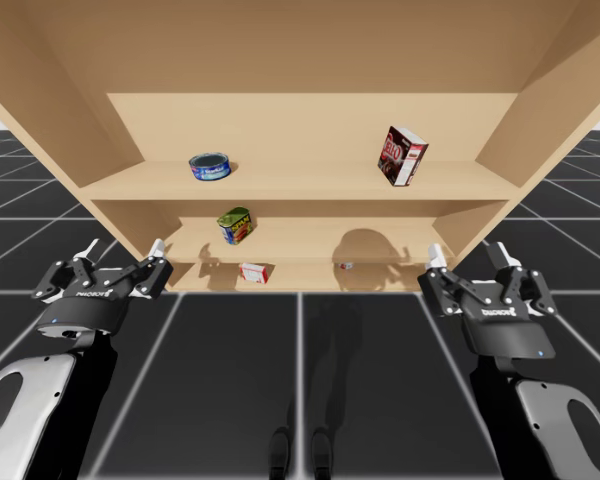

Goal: Retrieve the tuna can from the shelves.

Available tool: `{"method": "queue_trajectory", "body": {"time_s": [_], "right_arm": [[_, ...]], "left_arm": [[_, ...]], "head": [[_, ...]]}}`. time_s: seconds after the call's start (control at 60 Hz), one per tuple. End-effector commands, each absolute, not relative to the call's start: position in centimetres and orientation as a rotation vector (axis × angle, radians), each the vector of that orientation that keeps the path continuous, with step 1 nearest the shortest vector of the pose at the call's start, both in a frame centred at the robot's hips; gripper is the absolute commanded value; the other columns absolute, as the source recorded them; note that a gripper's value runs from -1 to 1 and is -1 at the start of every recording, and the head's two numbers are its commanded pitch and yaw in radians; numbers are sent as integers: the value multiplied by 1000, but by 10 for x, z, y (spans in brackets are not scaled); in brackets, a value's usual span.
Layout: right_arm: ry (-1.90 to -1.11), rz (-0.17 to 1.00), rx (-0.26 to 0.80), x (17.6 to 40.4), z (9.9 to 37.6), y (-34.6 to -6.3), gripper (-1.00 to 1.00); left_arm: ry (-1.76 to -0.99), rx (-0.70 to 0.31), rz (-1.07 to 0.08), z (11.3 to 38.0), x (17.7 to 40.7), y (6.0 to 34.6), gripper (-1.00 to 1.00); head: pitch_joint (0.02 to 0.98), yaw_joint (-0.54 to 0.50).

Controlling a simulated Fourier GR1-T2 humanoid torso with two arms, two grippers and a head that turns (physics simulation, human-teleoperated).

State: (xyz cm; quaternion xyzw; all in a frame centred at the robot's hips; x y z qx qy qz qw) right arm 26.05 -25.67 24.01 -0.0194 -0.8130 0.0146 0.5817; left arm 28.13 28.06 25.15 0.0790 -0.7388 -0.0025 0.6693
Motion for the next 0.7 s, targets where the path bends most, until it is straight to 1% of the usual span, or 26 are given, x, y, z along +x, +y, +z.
{"method": "queue_trajectory", "body": {"time_s": [0.017,0.05,0.083,0.1,0.133,0.183,0.283,0.55,0.7], "right_arm": [[-1919,1,-56,259,240,-255,-1000],[-1919,37,-52,258,240,-254,-1000],[-1912,51,-22,258,240,-253,-1000],[-1911,59,-35,259,240,-252,-1000],[-1908,64,-54,259,240,-252,-1000],[-1894,74,-33,258,241,-252,-1000],[-1892,78,-41,258,240,-252,-1000],[-1888,107,-68,259,240,-251,-1000],[-1887,123,-75,259,239,-250,-1000]], "left_arm": [[-1665,178,-6,252,281,280,-1000],[-1665,178,-6,252,281,280,-1000],[-1665,177,-6,252,281,280,-1000],[-1664,178,-6,252,281,280,-1000],[-1665,177,-6,252,281,280,-1000],[-1665,178,-5,252,281,281,-1000],[-1662,176,-7,252,281,281,-1000],[-1649,174,-22,250,281,280,-1000],[-1648,164,-20,251,281,279,-1000]], "head": [[97,-20],[99,-19],[101,-18],[104,-17],[108,-16],[119,-9],[144,26],[256,218],[281,278]]}}
